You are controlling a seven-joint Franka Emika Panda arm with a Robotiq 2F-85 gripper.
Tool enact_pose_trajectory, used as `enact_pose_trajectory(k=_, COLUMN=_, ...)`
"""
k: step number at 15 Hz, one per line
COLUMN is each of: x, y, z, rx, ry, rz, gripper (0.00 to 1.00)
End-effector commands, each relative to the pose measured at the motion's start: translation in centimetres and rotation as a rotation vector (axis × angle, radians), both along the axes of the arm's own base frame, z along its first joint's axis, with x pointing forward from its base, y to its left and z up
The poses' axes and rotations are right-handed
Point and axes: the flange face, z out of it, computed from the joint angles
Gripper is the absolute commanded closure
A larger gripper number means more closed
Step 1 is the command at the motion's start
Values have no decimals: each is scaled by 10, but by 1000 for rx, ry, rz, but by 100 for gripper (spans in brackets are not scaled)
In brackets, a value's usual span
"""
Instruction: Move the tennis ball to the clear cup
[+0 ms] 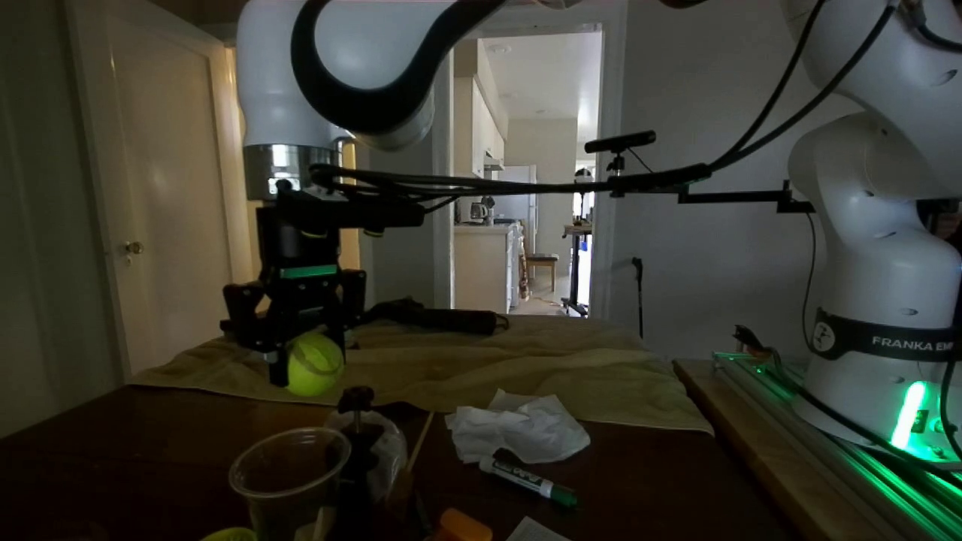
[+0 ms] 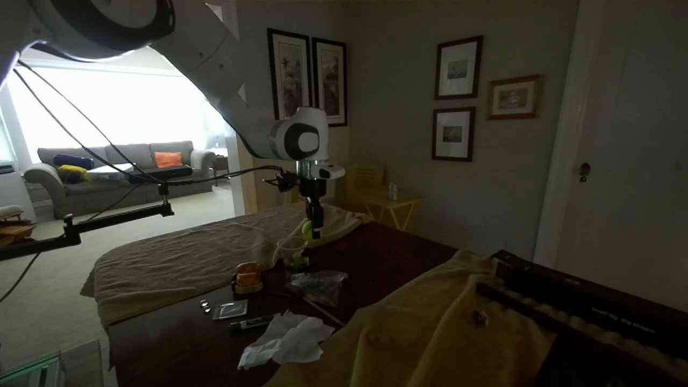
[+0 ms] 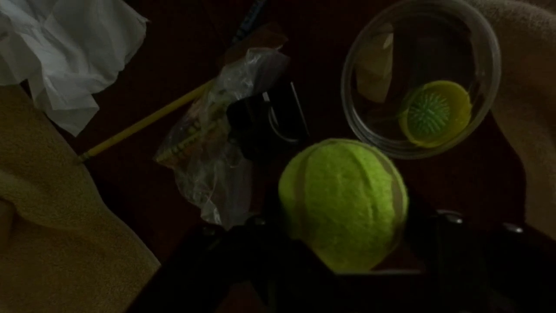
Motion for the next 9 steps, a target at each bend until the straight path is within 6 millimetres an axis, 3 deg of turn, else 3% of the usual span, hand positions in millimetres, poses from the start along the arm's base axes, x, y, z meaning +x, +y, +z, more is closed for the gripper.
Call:
enact_pose_trajectory(k=1, x=-15, y=13, z=4, rx=-24, ry=-6, rz=58, gripper=58)
enact_pose_trajectory(k=9, x=-29, y=53, z=-9, rx=-53, ry=-1, rz=161, gripper=58)
